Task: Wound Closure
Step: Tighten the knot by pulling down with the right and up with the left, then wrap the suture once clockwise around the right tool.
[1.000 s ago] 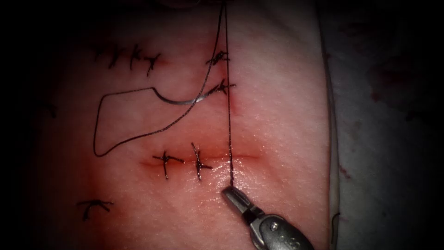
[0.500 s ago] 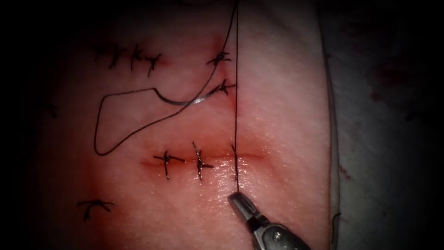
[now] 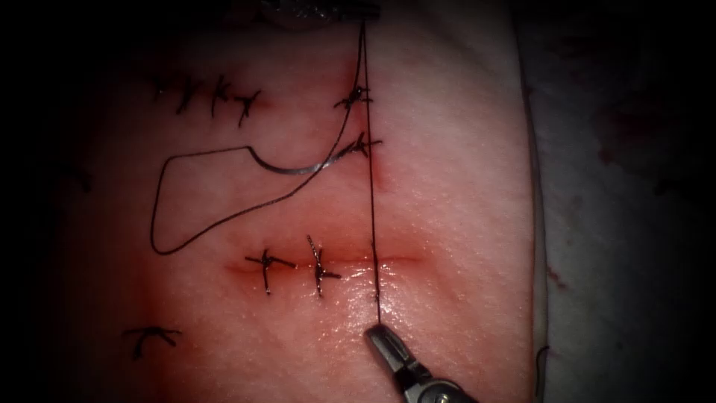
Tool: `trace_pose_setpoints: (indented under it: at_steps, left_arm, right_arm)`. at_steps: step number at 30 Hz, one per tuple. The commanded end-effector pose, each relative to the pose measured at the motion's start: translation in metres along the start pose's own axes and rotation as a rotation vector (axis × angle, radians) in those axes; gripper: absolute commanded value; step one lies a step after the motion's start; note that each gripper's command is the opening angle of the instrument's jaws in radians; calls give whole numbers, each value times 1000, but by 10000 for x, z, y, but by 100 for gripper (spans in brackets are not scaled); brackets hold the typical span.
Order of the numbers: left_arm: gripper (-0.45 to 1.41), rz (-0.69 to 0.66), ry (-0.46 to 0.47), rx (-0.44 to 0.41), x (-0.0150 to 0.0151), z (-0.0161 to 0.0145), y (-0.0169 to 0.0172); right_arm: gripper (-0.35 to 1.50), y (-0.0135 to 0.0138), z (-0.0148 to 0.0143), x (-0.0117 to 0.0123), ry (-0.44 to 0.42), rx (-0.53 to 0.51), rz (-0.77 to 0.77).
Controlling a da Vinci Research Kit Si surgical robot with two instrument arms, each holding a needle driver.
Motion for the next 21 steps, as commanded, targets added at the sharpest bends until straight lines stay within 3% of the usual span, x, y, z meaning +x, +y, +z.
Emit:
trace_pose_setpoints:
  at_steps: [1, 2, 6, 14, 21]
  left_arm:
    - [-45, -14, 26, -19, 4, 1, -1]
    - [-45, -37, 61, -47, 14, -7, 6]
    - [-45, -96, 198, -172, 56, -36, 34]
    - [-45, -166, 481, -320, 156, -114, 65]
    - [-45, -181, 595, -371, 231, -170, 70]
  right_arm:
    - [41, 0, 12, -3, 4, 18, 6]
    - [77, 2, 12, 0, 4, 27, 8]
    - [128, 13, 11, 15, 37, 58, 21]
    - [143, 34, -1, 46, 90, 183, 51]
    - [138, 55, 11, 72, 67, 248, 46]
